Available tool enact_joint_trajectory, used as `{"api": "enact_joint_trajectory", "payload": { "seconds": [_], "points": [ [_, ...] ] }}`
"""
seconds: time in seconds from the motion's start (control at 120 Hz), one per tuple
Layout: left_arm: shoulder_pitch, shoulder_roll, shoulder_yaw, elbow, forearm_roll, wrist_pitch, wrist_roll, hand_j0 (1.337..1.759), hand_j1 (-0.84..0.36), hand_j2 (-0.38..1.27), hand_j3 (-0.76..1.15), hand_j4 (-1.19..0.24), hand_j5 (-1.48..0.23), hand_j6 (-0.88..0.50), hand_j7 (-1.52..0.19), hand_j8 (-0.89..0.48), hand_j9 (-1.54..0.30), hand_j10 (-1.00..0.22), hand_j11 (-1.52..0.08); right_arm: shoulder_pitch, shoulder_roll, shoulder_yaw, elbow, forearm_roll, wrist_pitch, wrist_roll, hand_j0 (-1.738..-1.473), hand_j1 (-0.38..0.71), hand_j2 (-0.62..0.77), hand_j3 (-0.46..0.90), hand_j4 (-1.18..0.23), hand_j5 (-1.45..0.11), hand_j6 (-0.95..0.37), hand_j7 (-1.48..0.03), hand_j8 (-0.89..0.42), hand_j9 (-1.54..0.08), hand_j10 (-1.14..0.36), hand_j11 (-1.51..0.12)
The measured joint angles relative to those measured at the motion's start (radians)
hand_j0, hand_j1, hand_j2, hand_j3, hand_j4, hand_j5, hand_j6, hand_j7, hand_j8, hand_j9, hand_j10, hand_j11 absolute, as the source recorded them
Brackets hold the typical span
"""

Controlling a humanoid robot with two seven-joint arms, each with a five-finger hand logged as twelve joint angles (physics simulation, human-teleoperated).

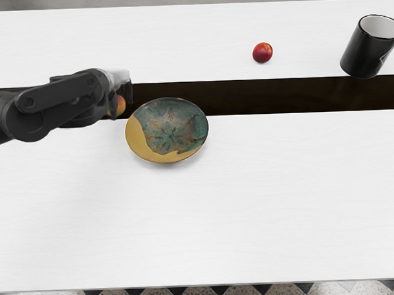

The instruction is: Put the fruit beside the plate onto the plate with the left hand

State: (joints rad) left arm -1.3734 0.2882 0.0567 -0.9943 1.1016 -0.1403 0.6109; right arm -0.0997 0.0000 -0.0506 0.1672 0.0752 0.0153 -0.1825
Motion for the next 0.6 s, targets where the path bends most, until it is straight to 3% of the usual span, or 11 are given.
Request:
{"api": "enact_joint_trajectory", "payload": {
  "seconds": [0.375, 0.6],
  "points": [
    [-0.019, -0.126, -0.051, 0.0, -0.032, -0.041, 0.0, 1.658, -0.38, 0.54, 0.0, -0.66, -0.89, -0.52, -0.88, -0.49, -0.87, -0.68, -0.88, 0.0, 0.0, 0.0, 0.0, 0.0, 0.0, 0.0, -1.658, -0.35, 0.0, 0.0, 0.0, 0.0, 0.0, 0.0, 0.0, 0.0, 0.0, 0.0],
    [0.025, -0.164, -0.038, 0.008, -0.02, -0.008, 0.0, 1.658, -0.37, 0.54, 0.0, -0.66, -0.89, -0.53, -0.88, -0.49, -0.87, -0.67, -0.87, 0.0, 0.0, 0.0, 0.0, 0.0, 0.0, 0.0, -1.658, -0.35, 0.0, 0.0, 0.0, 0.0, 0.0, 0.0, 0.0, 0.0, 0.0, 0.0]
  ]
}}
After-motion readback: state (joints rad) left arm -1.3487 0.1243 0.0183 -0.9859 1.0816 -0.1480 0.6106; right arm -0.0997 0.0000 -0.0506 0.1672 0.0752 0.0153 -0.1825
